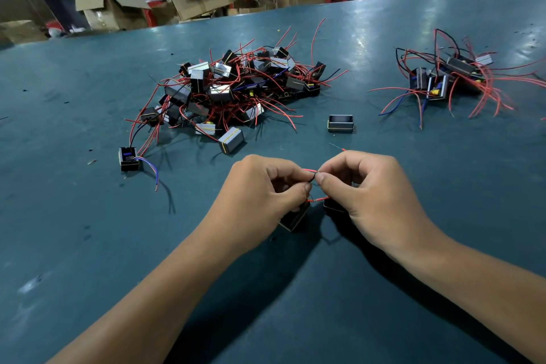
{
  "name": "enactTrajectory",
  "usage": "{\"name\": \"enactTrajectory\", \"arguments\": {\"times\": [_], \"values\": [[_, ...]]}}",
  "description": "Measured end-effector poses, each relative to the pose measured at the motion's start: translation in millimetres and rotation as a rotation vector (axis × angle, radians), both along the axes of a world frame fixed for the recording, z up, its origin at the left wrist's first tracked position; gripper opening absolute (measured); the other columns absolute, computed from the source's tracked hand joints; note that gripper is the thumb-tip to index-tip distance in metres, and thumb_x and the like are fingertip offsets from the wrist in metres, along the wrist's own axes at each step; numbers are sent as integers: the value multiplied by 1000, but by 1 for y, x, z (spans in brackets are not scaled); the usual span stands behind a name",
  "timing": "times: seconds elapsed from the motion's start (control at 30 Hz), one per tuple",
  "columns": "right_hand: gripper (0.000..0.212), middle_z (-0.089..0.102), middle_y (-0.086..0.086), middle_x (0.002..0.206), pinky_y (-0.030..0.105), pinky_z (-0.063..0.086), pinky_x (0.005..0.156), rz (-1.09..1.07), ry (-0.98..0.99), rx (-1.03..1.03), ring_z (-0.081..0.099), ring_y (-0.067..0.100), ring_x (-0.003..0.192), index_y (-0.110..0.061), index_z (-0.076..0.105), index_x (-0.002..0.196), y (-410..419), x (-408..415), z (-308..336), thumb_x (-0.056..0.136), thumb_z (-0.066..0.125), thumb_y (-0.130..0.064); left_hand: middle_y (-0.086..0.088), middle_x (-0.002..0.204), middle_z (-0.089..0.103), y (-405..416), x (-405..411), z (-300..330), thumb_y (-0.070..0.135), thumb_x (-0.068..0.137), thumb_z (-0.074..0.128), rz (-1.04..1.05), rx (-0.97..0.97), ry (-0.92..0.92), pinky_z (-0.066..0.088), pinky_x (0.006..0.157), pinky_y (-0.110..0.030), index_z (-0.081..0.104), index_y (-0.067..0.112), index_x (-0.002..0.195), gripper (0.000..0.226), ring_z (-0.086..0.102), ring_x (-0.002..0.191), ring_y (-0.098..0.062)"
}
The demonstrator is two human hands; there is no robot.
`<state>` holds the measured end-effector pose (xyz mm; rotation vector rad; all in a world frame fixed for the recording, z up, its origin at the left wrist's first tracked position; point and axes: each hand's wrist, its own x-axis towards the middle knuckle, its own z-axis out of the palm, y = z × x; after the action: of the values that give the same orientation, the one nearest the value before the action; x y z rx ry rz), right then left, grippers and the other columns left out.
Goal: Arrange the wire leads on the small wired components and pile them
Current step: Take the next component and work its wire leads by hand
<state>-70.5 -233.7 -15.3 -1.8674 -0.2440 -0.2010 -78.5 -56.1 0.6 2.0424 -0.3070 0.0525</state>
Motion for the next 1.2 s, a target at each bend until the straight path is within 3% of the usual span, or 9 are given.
{"name": "enactTrajectory", "arguments": {"times": [0.2, 0.33, 0.4, 0.57, 0.73, 0.9, 1.0, 1.13, 1.2], "values": [[13, 64, -5, 59, 28, 42, 54, 12, 8, 26, 53, 6, 54, -20, 71, 72, 0, 1, 1, 84, 73, -17, -8, 72, 71, 0, -3, 4, 27, 83, 67, -3, 29, -14, 55, 71, -52, 78, 36, 92, 17, 65, 69, -33], [14, 60, -8, 55, 23, 37, 50, 11, 12, 44, 47, 5, 51, -18, 69, 71, 1, 2, -1, 84, 72, -13, 6, 76, 71, 1, -2, 4, 11, 90, 69, -19, 92, -29, 56, 77, -45, 79, 30, 102, 24, 69, 73, -19], [15, 58, -10, 54, 21, 36, 49, 25, 10, 45, 45, 5, 50, -18, 68, 71, 0, 2, -1, 84, 71, -12, 5, 77, 74, 2, -2, 6, 19, 86, 65, -29, 68, -6, 58, 76, -43, 79, 30, 100, 22, 70, 72, -18], [10, 60, -8, 58, 32, 42, 56, 100, -2, 62, 51, 10, 56, -18, 66, 73, -2, 5, 4, 78, 67, -27, 8, 84, 72, 2, -2, 10, 26, 90, 64, -9, 25, -75, 58, 71, -39, 73, 33, 106, 20, 70, 68, -15], [9, 60, -7, 59, 30, 42, 57, 152, -16, 58, 50, 9, 57, -19, 67, 75, -4, 6, 4, 78, 65, -27, 10, 81, 63, 1, -2, 15, 22, 91, 65, -4, 219, -316, 37, 64, -11, 74, 23, 93, 9, 58, 76, -10], [9, 58, -10, 57, 22, 38, 55, 193, -30, 44, 48, 5, 54, -19, 67, 75, -4, 5, 4, 79, 66, -27, 7, 79, 58, 0, -1, 18, 22, 91, 65, -66, 280, -384, 44, 67, -27, 64, 25, 84, 7, 54, 73, -16], [9, 55, -12, 56, 22, 38, 54, 226, -47, 13, 46, 4, 54, -20, 66, 76, -4, 3, 5, 81, 66, -27, 5, 81, 57, 2, 1, 20, 23, 92, 63, -110, 288, -398, 42, 67, -24, 59, 30, 85, 11, 52, 73, -16], [8, 54, -16, 55, 17, 37, 53, 265, -66, -30, 45, 2, 53, -21, 65, 77, -5, 0, 7, 83, 65, -26, 7, 81, 53, 4, 5, 19, 22, 94, 59, -163, 349, -365, 42, 68, -28, 58, 23, 84, 11, 51, 74, -15], [8, 54, -16, 56, 15, 36, 53, 271, -92, -57, 45, 1, 52, -21, 65, 76, -5, -1, 9, 84, 67, -23, 12, 77, 50, 4, 4, 18, 23, 94, 57, -161, 354, -340, 37, 65, -21, 55, 24, 81, 13, 49, 73, -8]]}}
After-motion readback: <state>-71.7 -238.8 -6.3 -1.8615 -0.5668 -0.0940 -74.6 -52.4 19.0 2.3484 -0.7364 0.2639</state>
